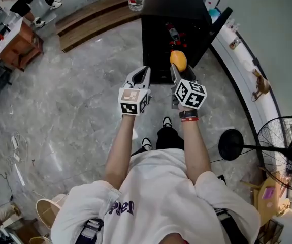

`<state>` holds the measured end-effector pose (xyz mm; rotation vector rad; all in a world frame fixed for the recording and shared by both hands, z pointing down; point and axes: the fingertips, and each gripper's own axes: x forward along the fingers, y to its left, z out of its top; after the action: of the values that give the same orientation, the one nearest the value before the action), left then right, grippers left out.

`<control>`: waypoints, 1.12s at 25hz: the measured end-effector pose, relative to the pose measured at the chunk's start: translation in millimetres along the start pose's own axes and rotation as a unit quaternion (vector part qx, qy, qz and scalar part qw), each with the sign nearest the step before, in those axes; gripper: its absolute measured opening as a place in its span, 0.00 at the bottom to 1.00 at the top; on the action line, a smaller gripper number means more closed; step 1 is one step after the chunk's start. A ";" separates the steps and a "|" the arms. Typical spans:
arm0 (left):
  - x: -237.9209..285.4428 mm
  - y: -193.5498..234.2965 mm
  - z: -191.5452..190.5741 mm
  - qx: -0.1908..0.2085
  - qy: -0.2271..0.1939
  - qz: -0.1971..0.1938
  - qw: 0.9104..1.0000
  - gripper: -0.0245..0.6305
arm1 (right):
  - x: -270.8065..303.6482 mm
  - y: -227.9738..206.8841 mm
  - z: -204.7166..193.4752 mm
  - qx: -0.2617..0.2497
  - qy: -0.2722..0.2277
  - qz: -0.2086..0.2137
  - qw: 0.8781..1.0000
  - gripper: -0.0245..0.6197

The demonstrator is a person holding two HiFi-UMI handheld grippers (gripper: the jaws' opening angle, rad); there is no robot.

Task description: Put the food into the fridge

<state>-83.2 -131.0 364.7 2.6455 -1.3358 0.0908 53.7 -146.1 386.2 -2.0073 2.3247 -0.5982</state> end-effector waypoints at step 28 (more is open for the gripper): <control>117.9 35.9 -45.7 -0.044 0.033 0.007 0.998 0.06 | 149.9 -72.0 -59.1 0.017 0.094 0.034 0.995 0.49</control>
<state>-40.7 -236.9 429.9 2.5379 -1.3056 0.1181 80.6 -280.5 497.4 -1.9252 2.4561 -0.8513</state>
